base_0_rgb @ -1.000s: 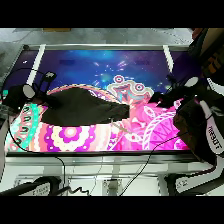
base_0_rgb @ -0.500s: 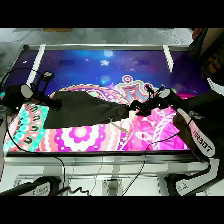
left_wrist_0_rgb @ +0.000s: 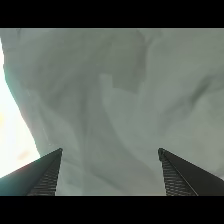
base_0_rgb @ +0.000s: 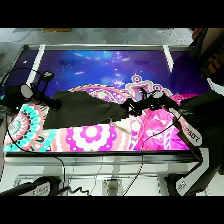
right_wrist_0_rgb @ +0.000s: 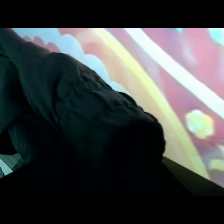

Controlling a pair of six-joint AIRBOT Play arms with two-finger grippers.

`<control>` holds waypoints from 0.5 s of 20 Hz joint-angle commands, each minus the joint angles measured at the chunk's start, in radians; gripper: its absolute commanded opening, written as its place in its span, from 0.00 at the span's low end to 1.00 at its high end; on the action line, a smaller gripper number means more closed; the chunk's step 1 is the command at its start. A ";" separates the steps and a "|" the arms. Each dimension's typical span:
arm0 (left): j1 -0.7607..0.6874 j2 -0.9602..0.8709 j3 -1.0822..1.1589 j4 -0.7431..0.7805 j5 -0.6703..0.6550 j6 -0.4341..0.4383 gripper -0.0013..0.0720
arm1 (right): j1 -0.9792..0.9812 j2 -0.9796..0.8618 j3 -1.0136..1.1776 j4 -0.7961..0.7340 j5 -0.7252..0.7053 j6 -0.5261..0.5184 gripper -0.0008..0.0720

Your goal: Fold the clothes and pants, and hang the long-sleeved shirts on hangers.

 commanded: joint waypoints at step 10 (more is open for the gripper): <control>0.001 0.001 0.001 0.000 0.000 -0.034 0.96 | 0.110 -0.024 0.140 0.050 0.076 -0.113 0.04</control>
